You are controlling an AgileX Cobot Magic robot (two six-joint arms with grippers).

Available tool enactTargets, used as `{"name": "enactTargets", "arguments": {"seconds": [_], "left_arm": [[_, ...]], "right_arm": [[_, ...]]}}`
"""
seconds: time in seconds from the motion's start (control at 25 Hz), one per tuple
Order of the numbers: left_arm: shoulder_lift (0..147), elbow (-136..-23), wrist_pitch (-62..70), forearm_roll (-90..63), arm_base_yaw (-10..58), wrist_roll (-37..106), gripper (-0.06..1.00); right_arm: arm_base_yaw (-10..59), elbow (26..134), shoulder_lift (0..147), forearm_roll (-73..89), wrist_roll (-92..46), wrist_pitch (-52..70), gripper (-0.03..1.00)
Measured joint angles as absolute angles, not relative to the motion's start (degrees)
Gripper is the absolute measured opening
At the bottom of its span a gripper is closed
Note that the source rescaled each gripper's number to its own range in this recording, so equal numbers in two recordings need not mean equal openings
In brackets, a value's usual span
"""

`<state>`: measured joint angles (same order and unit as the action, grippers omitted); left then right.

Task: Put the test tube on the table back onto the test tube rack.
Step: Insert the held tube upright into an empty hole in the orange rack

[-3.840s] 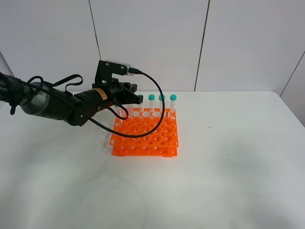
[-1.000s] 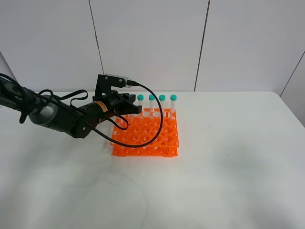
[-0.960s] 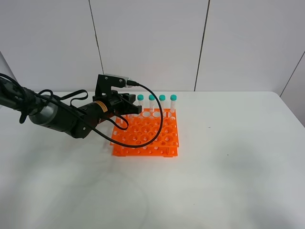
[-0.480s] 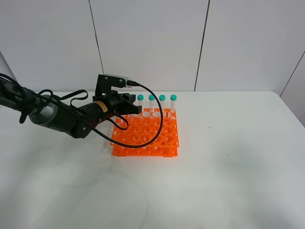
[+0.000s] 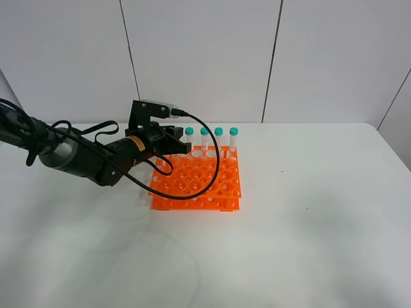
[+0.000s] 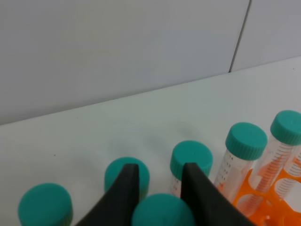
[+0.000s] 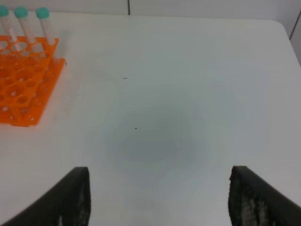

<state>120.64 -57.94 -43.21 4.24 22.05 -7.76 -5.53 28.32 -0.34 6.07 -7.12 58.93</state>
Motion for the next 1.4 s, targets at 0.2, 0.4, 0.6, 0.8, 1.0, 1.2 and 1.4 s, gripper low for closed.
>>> {"name": "enactTargets", "arguments": {"seconds": [0.2, 0.4, 0.6, 0.8, 1.0, 1.2, 1.4], "left_arm": [[120.64, -57.94, -43.21, 4.24, 22.05, -7.76, 0.0], [120.64, -57.94, -43.21, 4.35, 22.05, -7.76, 0.02], [120.77, -57.64, -41.49, 4.75, 22.1, -7.76, 0.11], [120.75, -57.58, -41.49, 4.87, 22.1, -7.76, 0.16], [120.75, -57.58, -41.49, 4.88, 22.1, -7.76, 0.17], [120.75, -57.58, -41.49, 4.88, 22.1, -7.76, 0.17], [120.75, -57.58, -41.49, 4.88, 22.1, -7.76, 0.17]], "right_arm": [[-5.53, 28.32, -0.34, 6.07, -7.12, 58.93, 0.76], [-5.53, 28.32, -0.34, 6.07, -7.12, 58.93, 0.76], [-5.53, 28.32, -0.34, 6.07, -7.12, 58.93, 0.76], [-5.53, 28.32, -0.34, 6.07, -7.12, 58.93, 0.76], [-5.53, 28.32, -0.34, 6.07, -7.12, 58.93, 0.76], [-5.53, 28.32, -0.34, 6.07, -7.12, 58.93, 0.76], [-5.53, 28.32, -0.34, 6.07, -7.12, 58.93, 0.76]]}}
